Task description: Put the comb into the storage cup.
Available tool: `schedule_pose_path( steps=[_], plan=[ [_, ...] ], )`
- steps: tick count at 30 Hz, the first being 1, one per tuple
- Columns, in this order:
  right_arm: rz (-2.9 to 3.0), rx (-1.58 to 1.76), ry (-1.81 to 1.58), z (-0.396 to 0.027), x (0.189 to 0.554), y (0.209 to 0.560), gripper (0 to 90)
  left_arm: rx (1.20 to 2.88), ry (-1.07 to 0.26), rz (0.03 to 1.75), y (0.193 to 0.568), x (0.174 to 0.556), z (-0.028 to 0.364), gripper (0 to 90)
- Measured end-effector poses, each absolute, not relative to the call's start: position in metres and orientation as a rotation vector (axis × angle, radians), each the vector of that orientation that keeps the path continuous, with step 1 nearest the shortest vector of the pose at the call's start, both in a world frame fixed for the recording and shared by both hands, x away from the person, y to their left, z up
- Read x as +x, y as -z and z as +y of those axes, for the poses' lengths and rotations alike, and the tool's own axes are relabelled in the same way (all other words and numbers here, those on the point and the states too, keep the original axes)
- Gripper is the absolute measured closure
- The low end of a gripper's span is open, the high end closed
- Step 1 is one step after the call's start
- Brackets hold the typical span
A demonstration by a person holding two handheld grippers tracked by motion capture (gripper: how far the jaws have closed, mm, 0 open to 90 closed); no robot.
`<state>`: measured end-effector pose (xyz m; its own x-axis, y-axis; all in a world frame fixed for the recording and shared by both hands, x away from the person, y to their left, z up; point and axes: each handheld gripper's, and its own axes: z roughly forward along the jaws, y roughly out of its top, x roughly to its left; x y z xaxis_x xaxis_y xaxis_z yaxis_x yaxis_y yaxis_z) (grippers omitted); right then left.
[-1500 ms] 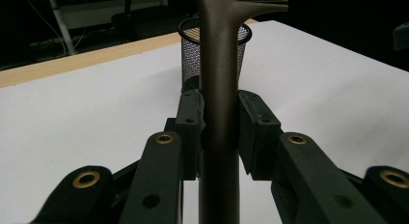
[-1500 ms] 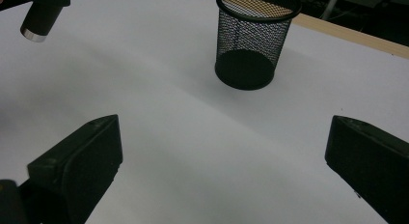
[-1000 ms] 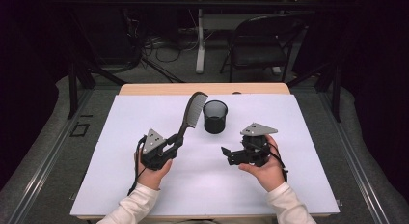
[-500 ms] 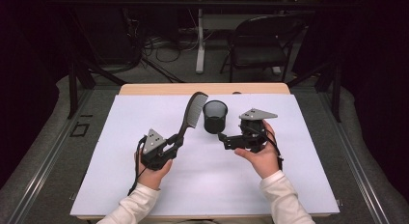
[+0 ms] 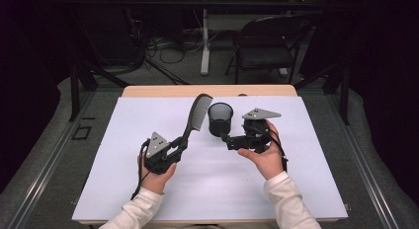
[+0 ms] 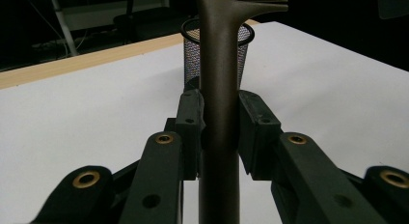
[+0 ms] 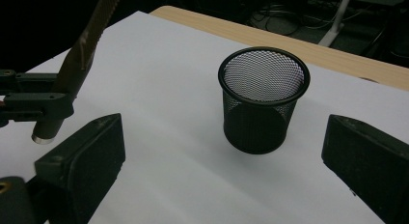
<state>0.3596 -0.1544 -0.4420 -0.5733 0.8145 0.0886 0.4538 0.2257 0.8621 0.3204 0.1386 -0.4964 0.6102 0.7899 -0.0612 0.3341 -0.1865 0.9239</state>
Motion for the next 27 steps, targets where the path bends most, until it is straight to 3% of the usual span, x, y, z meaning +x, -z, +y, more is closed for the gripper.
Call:
schedule_pose_path(
  steps=[13, 20, 27],
  plan=[
    [2.116, 1.252, -1.347, -0.162, 0.36, 0.451, 4.6, 1.781, -0.534, 0.904, 0.498, 0.319, 0.136, 72.1],
    [2.099, 1.28, -1.434, -0.167, 0.359, 0.452, 14.5, 1.8, -0.531, 0.892, 0.502, 0.319, 0.132, 72.2],
    [2.079, 1.296, -1.497, -0.17, 0.357, 0.45, 18.7, 1.815, -0.536, 0.88, 0.504, 0.317, 0.128, 72.2]
  ],
)
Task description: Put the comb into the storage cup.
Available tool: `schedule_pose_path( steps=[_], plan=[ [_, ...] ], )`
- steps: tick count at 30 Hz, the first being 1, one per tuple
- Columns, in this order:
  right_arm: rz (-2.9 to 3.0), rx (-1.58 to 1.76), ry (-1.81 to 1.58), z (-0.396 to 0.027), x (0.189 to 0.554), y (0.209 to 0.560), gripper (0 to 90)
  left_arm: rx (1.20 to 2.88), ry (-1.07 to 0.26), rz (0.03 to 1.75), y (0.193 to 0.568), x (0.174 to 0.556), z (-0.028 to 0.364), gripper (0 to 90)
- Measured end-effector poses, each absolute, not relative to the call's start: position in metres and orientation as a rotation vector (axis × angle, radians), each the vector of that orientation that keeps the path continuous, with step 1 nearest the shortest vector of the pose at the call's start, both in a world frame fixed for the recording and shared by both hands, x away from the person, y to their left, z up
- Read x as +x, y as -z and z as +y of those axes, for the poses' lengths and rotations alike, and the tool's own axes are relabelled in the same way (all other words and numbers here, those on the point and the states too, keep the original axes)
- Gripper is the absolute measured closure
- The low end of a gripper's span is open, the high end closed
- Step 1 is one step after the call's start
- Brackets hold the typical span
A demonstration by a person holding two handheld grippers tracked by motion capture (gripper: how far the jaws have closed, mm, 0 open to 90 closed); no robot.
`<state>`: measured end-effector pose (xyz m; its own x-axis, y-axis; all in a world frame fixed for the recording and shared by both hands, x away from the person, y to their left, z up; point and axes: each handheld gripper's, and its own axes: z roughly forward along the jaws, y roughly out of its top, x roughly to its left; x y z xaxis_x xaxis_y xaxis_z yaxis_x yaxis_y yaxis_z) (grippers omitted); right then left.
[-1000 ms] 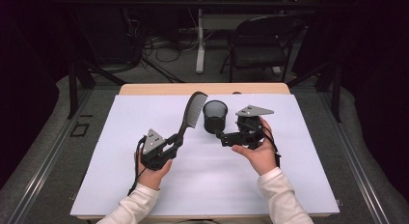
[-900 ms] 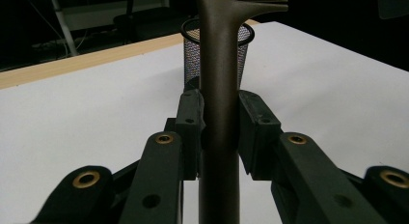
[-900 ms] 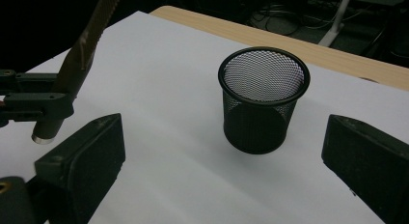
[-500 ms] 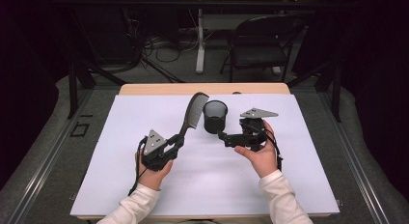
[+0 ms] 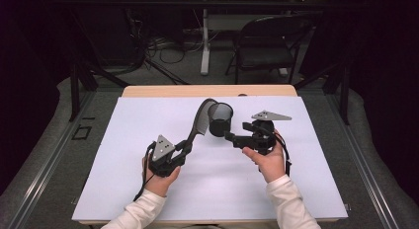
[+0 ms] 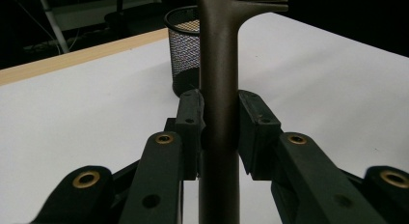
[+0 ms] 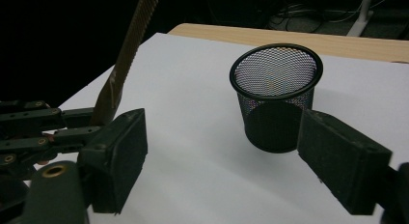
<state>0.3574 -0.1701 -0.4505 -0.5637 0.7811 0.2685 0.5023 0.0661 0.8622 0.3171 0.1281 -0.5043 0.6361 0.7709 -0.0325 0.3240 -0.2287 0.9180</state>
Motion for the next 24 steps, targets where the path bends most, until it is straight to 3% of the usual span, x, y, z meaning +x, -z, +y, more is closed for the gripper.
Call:
schedule_pose_path(
  steps=[16, 24],
  plan=[
    [2.088, 1.324, -1.586, -0.17, 0.355, 0.45, 33.6, 1.86, -0.53, 0.841, 0.513, 0.311, 0.115, 72.2],
    [2.065, 1.365, -1.632, -0.172, 0.354, 0.452, 36.4, 1.872, -0.527, 0.832, 0.516, 0.309, 0.11, 72.2]
  ],
)
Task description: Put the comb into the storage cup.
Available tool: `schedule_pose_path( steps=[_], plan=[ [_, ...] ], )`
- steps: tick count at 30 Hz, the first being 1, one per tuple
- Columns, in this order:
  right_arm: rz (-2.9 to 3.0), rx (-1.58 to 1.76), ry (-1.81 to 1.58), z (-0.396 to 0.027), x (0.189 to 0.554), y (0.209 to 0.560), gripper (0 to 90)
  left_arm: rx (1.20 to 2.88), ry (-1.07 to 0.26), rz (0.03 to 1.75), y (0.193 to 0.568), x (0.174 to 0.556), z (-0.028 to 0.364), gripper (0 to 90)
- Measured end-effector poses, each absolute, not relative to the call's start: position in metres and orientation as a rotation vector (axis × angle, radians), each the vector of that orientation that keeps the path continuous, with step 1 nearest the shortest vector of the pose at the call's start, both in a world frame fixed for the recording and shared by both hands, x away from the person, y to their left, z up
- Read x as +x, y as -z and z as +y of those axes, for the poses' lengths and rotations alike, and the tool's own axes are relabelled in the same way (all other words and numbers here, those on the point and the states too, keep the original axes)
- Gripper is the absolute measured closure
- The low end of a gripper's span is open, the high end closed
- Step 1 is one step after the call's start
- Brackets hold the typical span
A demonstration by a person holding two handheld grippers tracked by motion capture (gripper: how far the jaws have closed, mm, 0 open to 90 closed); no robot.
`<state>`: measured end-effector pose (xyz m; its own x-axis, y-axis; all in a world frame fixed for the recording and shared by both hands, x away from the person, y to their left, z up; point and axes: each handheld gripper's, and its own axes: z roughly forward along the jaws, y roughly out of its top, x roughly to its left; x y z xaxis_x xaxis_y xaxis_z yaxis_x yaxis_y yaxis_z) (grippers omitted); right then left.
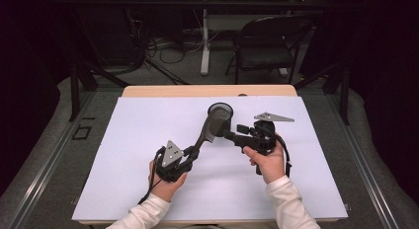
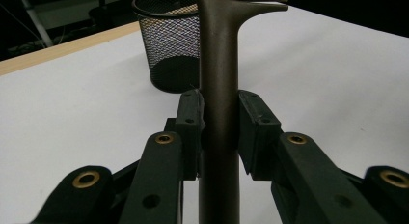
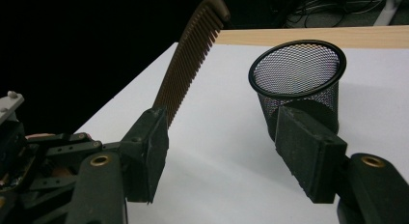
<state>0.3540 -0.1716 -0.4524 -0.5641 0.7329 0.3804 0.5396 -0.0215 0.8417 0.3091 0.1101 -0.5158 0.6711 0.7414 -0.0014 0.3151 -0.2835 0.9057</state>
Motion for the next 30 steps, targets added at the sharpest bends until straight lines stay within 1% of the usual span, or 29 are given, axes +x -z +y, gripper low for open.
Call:
schedule_pose_path(
  steps=[6, 10, 22, 30],
  plan=[
    [2.033, 1.401, -1.669, -0.173, 0.353, 0.453, 38.3, 1.886, -0.521, 0.816, 0.518, 0.308, 0.107, 72.1],
    [2.027, 1.452, -1.666, -0.174, 0.353, 0.454, 41.6, 1.891, -0.52, 0.811, 0.519, 0.306, 0.105, 72.1],
    [1.996, 1.509, -1.687, -0.176, 0.353, 0.455, 42.3, 1.902, -0.51, 0.799, 0.522, 0.304, 0.1, 72.1],
    [1.976, 1.561, -1.731, -0.179, 0.353, 0.457, 45.7, 1.916, -0.504, 0.784, 0.524, 0.302, 0.096, 72.2]
  ],
)
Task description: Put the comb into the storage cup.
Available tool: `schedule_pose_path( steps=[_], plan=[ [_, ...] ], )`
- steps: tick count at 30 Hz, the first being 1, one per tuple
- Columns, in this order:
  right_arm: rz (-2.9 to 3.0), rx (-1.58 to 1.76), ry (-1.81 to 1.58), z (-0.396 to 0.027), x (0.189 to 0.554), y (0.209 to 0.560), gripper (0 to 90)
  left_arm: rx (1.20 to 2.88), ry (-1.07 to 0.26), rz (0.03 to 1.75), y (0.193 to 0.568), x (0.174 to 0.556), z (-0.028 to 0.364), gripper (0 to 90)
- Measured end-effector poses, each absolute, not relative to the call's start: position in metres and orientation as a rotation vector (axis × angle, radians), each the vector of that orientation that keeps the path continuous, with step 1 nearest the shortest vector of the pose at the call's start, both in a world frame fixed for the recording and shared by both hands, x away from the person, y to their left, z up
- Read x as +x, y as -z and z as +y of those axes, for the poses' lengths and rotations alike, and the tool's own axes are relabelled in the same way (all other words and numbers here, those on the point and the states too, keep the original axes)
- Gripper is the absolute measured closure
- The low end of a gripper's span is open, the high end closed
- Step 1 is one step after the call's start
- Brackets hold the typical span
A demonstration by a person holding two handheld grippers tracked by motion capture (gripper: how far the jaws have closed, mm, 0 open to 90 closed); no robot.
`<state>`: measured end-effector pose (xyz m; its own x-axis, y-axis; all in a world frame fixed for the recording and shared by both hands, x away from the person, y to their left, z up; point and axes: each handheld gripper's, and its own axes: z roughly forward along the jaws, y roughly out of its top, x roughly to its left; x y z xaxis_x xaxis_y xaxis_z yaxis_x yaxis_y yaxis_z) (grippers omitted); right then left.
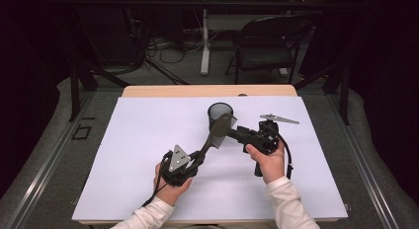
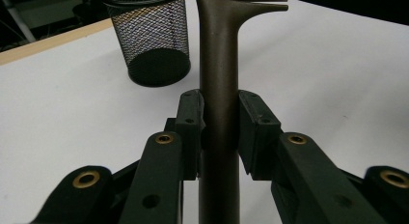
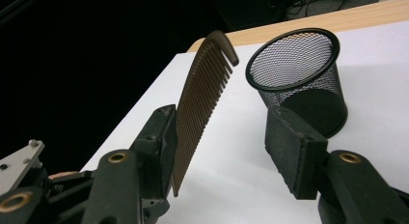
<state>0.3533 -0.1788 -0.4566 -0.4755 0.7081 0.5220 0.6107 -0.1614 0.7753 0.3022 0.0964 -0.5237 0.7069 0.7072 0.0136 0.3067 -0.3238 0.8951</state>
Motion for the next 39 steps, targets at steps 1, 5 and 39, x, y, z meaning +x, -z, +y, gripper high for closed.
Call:
schedule_pose_path(
  steps=[1, 5, 39],
  plan=[
    [1.976, 1.561, -1.731, -0.179, 0.353, 0.457, 45.7, 1.919, -0.502, 0.782, 0.524, 0.302, 0.096, 72.2],
    [1.963, 1.582, -1.746, -0.181, 0.355, 0.458, 47.5, 1.921, -0.496, 0.777, 0.525, 0.3, 0.094, 72.1],
    [1.932, 1.672, -1.828, -0.188, 0.356, 0.462, 66.3, 1.943, -0.429, 0.729, 0.529, 0.291, 0.081, 72.2]
  ],
)
